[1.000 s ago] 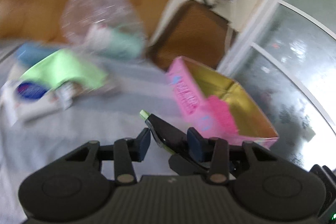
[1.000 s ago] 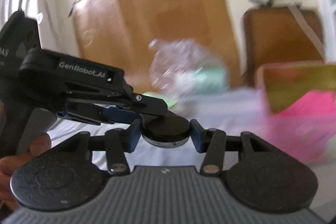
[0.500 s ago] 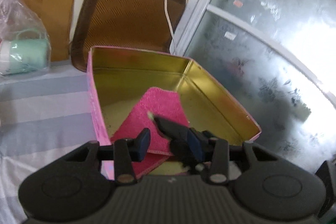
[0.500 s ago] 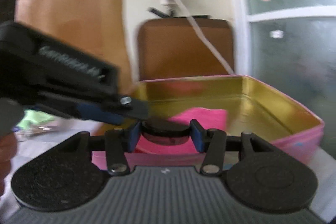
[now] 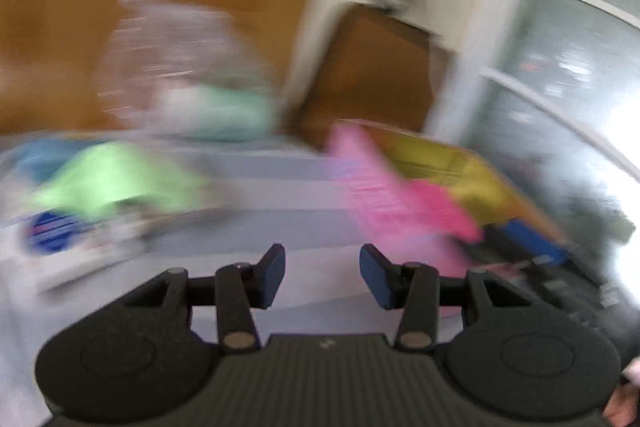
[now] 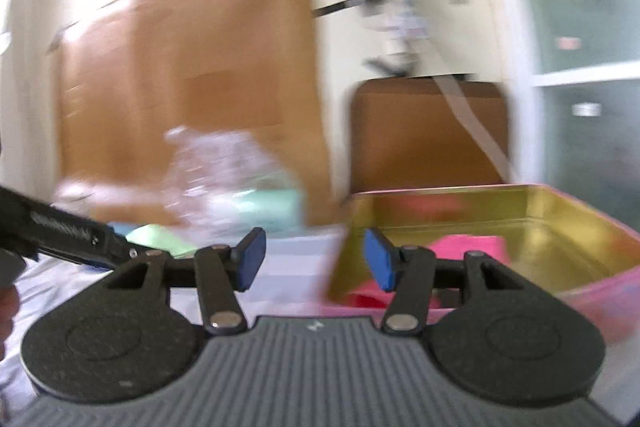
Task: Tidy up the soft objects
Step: 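Grasp the light green cloth with the right tool and lift it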
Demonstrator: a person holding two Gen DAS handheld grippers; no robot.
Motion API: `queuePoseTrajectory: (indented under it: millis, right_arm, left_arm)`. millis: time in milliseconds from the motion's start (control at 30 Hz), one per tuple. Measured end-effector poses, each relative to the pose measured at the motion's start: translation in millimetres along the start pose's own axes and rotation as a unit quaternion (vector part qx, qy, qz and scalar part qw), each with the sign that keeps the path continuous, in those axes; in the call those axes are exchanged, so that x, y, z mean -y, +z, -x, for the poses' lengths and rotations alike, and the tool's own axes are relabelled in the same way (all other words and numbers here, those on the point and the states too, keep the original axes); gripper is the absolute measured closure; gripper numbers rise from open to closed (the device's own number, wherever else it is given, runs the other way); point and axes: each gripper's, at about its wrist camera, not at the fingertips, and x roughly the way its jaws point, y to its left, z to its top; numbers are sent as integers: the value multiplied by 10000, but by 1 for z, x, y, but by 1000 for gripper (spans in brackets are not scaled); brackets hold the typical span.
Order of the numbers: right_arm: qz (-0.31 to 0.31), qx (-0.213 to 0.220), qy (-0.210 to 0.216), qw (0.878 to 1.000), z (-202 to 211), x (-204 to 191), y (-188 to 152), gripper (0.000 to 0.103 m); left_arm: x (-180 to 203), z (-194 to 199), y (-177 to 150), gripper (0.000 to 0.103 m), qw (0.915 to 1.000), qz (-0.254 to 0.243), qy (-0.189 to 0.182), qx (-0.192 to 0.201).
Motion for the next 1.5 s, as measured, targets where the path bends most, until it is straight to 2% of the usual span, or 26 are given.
queuePoseTrajectory:
  millis: [67,167,267,300,400,500,600,633,667,700,767,900,1000,1167,1267,1333,1400,1433,1500]
  right_arm:
    - [93,-247,420,9988,-14,-24,-3,46]
    - [131,-689,966,9928,-42,-59,-8,46]
    - [304,-948,1202,9877,-73,-94,-7,46]
    - [408,-997,1220,9867,-86,-103,-5,46]
    - [779,-1100,1157,9841,-121,-126,1,45]
    - [1147,-1258,1052,9798,-151,-142,0,44]
    - [1183,-1505,1038,9760,-174,-148,-1,44]
    - [1162,-1565,1065,9750,-177,-149,-1,54]
    - [1109,-1593,1111,9747,-175,-149,-1,82]
    - [1074,-1600,1123,9748,-173,-151,-1,90]
    - [912,-1554,1317,9748,-160,-154,1,96]
    - [720,-1496,1772,9701,-119,-155,0,96]
    - [743,-1560,2120,9619,-83,-152,-9,96]
    - [838,-1867,2337,9505,-44,-146,-33,96]
    - [784,-2185,2448,9414,-35,-144,-46,91]
    - [770,-2265,2446,9397,-33,-144,-52,84]
    - [790,-2198,2461,9407,-30,-145,-50,66]
    - [768,-2138,2448,9426,-29,-145,-47,53]
    - [644,-1972,2478,9463,-27,-142,-40,50]
  left_arm:
    - [-37,10,-13,61,9983,197,542,22]
    - [-87,28,-27,61,9876,297,1534,133]
    - [-125,39,-36,61,9769,462,2073,246]
    - [-136,41,-38,61,9757,626,2082,256]
    - [-155,46,-40,55,9779,1081,1732,439]
    - [-158,45,-40,54,9776,1142,1712,450]
    - [-158,45,-39,52,9788,1100,1667,451]
    - [-158,44,-40,52,9789,1121,1647,457]
    - [-159,44,-41,52,9789,1153,1619,468]
    - [-160,44,-41,52,9790,1185,1588,481]
    - [-161,46,-44,49,9792,1230,1530,506]
    - [-161,48,-44,45,9795,1245,1487,549]
    - [-160,49,-45,43,9793,1248,1485,571]
    - [-159,47,-44,41,9802,1213,1486,501]
    - [-157,45,-44,39,9808,1148,1509,463]
    - [-156,44,-44,39,9810,1100,1536,444]
    - [-155,44,-44,39,9811,1077,1551,434]
    - [-155,44,-44,39,9811,1071,1556,429]
    - [-155,44,-44,39,9810,1066,1561,425]
